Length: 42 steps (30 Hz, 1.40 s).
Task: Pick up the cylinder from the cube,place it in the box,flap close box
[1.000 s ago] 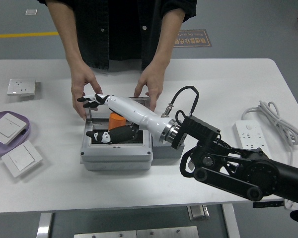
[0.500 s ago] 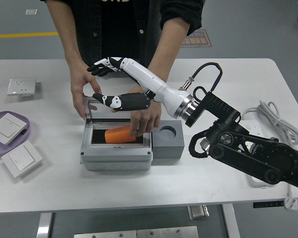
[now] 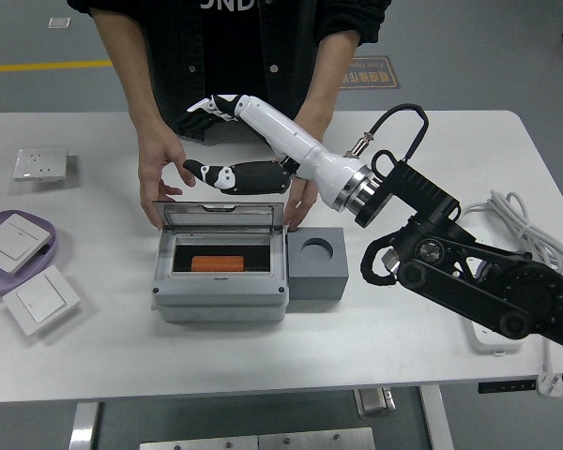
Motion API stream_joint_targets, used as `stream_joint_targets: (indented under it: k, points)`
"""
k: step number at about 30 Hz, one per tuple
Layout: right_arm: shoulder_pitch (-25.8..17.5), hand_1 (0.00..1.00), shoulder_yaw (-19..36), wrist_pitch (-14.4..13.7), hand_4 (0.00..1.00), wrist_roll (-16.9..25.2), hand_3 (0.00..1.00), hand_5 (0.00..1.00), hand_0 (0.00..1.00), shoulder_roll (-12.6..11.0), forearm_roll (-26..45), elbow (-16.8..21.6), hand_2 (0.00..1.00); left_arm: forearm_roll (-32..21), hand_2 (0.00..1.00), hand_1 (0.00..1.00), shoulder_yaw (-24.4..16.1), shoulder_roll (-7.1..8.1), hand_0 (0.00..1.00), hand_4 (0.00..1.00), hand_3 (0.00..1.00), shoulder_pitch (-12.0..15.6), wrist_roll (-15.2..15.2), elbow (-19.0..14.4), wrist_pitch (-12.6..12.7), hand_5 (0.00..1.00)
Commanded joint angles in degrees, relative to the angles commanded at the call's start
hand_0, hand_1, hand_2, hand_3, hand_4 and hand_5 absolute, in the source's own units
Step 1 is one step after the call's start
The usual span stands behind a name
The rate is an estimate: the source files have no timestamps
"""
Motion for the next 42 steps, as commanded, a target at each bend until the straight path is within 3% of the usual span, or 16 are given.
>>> stream_joint_targets:
  k: [9,12,29,42]
  points:
    - [2.5,0.705,-3.6,0.8,0.637,1.0,0.706,0.293,0.800,1.3,7.1,-10.5,0.709,0.1,0.704,0.720,-0.1,-0.02,0.725,0.678,0.743,-0.2,0.0,0.0,0.0,0.319]
    - [1.8,0.705,-5.1,0.8,0.637,1.1,0.706,0.293,0.800,1.0,8.2,-11.8,0.709,-0.2,0.704,0.720,0.0,-0.13,0.725,0.678,0.743,-0.1,0.0,0.0,0.1,0.319]
    - [-4.5,0.711,-7.5,-0.3,0.630,2.2,0.709,0.299,0.801,-5.2,12.2,-2.9,0.710,-1.9,0.703,0.720,1.3,-0.53,0.725,0.679,0.739,-0.4,-0.2,0.4,0.1,0.313]
    - [-8.9,0.705,-7.7,1.8,0.626,6.3,0.709,0.299,0.787,-11.4,27.7,7.4,0.710,-1.7,0.702,0.717,0.7,-0.53,0.724,0.677,0.736,-0.3,-0.2,0.4,0.1,0.312]
